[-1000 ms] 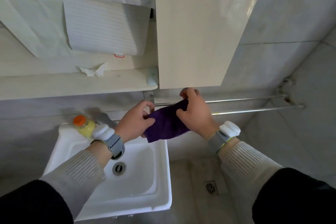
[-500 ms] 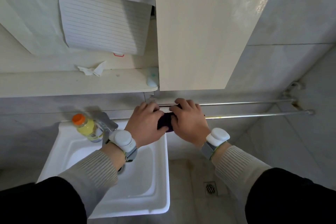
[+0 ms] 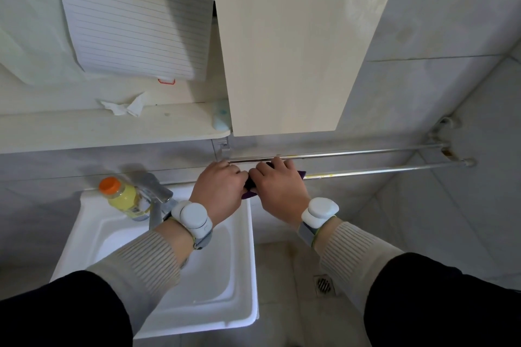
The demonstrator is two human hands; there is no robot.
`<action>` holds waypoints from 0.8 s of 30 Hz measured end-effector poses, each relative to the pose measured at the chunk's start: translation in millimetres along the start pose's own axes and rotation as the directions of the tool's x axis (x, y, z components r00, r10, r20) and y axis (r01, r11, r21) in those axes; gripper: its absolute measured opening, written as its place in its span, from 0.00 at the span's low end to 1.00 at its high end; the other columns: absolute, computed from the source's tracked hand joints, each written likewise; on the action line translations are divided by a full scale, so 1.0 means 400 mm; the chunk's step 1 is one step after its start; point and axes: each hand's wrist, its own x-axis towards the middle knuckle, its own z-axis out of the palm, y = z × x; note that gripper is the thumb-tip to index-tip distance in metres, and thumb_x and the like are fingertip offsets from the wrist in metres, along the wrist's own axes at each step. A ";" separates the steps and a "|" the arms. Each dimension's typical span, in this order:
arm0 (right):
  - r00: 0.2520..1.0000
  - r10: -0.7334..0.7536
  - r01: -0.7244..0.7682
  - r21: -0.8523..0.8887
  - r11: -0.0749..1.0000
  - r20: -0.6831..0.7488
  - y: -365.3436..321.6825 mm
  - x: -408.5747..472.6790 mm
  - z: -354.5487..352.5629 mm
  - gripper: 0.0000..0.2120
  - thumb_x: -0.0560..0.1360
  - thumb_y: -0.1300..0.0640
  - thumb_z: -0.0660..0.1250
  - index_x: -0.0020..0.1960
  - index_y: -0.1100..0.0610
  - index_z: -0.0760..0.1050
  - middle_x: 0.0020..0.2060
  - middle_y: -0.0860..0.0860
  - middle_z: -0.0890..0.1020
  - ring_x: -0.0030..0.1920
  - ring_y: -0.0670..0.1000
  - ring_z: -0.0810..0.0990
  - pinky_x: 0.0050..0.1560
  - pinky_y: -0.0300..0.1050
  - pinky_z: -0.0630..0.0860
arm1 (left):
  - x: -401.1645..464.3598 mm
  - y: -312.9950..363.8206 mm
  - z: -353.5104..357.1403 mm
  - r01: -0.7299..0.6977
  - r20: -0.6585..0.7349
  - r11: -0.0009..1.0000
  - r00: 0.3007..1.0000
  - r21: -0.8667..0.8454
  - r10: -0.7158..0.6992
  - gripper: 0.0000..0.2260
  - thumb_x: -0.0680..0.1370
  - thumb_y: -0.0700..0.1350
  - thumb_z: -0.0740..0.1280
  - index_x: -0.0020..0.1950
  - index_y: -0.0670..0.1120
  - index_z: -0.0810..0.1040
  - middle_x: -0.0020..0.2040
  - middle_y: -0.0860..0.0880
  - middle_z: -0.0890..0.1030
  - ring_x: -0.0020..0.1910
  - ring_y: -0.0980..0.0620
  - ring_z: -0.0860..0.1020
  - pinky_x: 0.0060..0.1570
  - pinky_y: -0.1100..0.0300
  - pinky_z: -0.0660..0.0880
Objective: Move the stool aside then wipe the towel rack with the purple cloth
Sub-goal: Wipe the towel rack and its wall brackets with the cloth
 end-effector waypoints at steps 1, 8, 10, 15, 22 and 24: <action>1.000 0.000 0.000 -0.002 1.000 -0.003 0.001 0.000 0.001 0.04 0.72 0.57 0.69 0.46 0.55 0.77 0.40 0.50 0.79 0.40 0.58 0.74 0.42 0.51 0.66 | 0.001 0.004 -0.004 0.004 0.017 1.000 1.000 0.013 -0.004 0.08 0.69 0.41 0.74 0.33 0.46 0.77 0.29 0.48 0.77 0.33 0.43 0.75 0.35 0.54 0.72; 0.999 -0.026 0.026 0.000 1.000 -0.019 0.005 -0.002 0.002 0.03 0.75 0.56 0.68 0.46 0.55 0.77 0.40 0.51 0.79 0.40 0.59 0.74 0.42 0.51 0.69 | 0.012 0.017 -0.006 0.015 0.049 0.997 0.999 0.074 -0.019 0.09 0.69 0.44 0.75 0.33 0.47 0.77 0.29 0.49 0.77 0.33 0.45 0.75 0.33 0.56 0.69; 0.999 -0.029 0.029 -0.005 1.000 -0.025 0.006 -0.002 0.002 0.03 0.74 0.56 0.69 0.45 0.56 0.77 0.40 0.52 0.79 0.40 0.59 0.74 0.41 0.51 0.69 | 0.013 0.018 -0.007 0.019 0.038 0.997 0.999 0.074 -0.022 0.10 0.69 0.44 0.76 0.32 0.47 0.77 0.28 0.49 0.77 0.32 0.45 0.74 0.33 0.56 0.68; 0.999 -0.038 0.038 -0.008 0.999 -0.030 0.015 -0.003 0.005 0.04 0.73 0.57 0.70 0.46 0.56 0.78 0.40 0.52 0.80 0.40 0.59 0.75 0.42 0.52 0.70 | 0.019 0.029 -0.011 0.029 0.050 0.997 0.998 0.077 -0.032 0.09 0.69 0.44 0.75 0.32 0.47 0.77 0.29 0.48 0.78 0.32 0.44 0.75 0.33 0.54 0.73; 0.998 -0.028 0.028 -0.006 1.000 -0.053 0.050 -0.020 0.003 0.04 0.72 0.57 0.71 0.44 0.56 0.78 0.38 0.52 0.79 0.39 0.59 0.75 0.40 0.51 0.68 | 0.037 0.063 -0.010 0.019 0.045 0.995 0.999 0.097 -0.023 0.10 0.68 0.40 0.76 0.31 0.45 0.76 0.27 0.47 0.77 0.30 0.43 0.74 0.31 0.54 0.70; 0.998 -0.029 0.028 -0.007 1.000 -0.051 0.076 -0.036 -0.003 0.04 0.72 0.57 0.71 0.44 0.56 0.78 0.39 0.52 0.79 0.39 0.59 0.75 0.41 0.51 0.68 | 0.053 0.089 -0.008 0.023 0.052 0.994 0.998 0.104 -0.029 0.09 0.68 0.41 0.75 0.32 0.45 0.77 0.28 0.47 0.78 0.32 0.43 0.75 0.31 0.55 0.70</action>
